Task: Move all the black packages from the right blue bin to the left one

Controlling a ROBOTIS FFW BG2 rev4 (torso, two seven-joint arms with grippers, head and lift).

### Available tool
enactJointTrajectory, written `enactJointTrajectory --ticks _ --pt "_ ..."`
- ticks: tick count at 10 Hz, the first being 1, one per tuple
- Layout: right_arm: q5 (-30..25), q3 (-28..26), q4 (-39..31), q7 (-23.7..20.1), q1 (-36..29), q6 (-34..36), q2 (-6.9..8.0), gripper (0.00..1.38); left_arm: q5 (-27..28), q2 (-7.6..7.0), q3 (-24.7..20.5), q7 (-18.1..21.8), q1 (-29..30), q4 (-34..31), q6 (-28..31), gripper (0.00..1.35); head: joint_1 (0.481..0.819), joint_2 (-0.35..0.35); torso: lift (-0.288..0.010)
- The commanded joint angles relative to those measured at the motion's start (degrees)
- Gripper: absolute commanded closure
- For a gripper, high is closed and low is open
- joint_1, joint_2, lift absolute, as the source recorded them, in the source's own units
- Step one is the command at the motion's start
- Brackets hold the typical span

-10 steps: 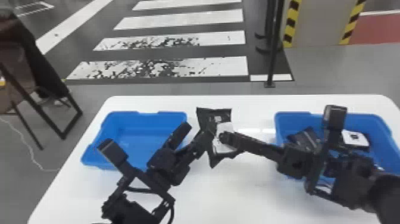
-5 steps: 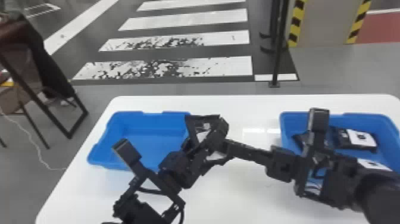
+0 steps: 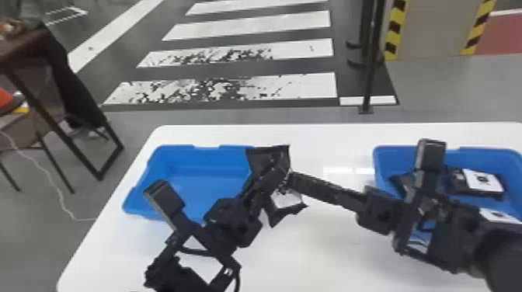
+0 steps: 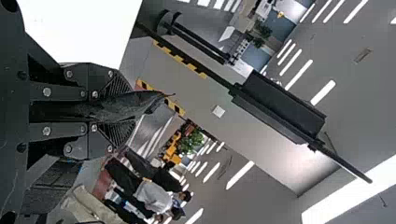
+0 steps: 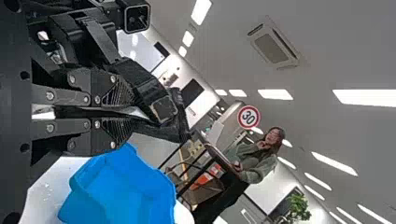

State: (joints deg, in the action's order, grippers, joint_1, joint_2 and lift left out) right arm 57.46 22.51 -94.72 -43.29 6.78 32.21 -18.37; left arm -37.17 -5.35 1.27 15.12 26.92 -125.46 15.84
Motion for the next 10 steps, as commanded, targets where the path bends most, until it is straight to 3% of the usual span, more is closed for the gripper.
enactJointTrajectory --ticks 1,2,3,5,6,7,8,10 --pt "2.29 0.0 1.69 -0.04 -0.73 -1.7 0.0 0.81 1.98 0.26 -1.5 -1.32 -0.49 -0.05 -0.94 1.22 0.695 0.217 -0.14" --pt "3.09 -0.46 2.26 -0.13 -1.43 -2.82 -0.09 0.34 9.63 0.96 -5.27 -3.08 -2.31 2.77 -2.77 1.22 0.695 0.225 -0.14" --pt "3.09 -1.03 2.12 -0.22 -1.71 -2.96 -0.09 0.1 17.06 1.49 -9.04 -4.58 -5.83 9.09 -7.13 1.22 0.695 0.237 -0.14" --pt "2.98 -1.37 2.12 -0.3 -2.13 -2.96 -0.17 0.14 30.65 1.66 -14.3 -7.48 -13.28 22.87 -18.8 1.22 0.695 0.333 -0.14" --pt "2.52 -1.6 2.12 -0.3 -2.13 -2.96 -0.17 0.14 30.65 1.49 -15.1 -7.48 -14.97 27.09 -21.05 1.03 0.695 0.35 -0.14" --pt "0.12 -3.2 1.69 -0.22 -2.55 -2.96 -0.17 0.14 29.05 1.4 -14.76 -6.95 -14.41 27.09 -19.64 0.47 0.695 0.35 -0.14" --pt "-4.45 -5.83 1.13 -0.13 -2.83 -3.53 -0.17 0.13 29.05 1.4 -14.07 -6.25 -13.85 27.09 -22.31 0.06 0.695 0.35 -0.14" --pt "-12.9 -11.66 0.29 0.93 -3.96 -5.07 -0.09 0.14 26.54 1.49 -12.13 -3.52 -11.46 25.55 -31.17 0.14 0.695 0.35 -0.14"
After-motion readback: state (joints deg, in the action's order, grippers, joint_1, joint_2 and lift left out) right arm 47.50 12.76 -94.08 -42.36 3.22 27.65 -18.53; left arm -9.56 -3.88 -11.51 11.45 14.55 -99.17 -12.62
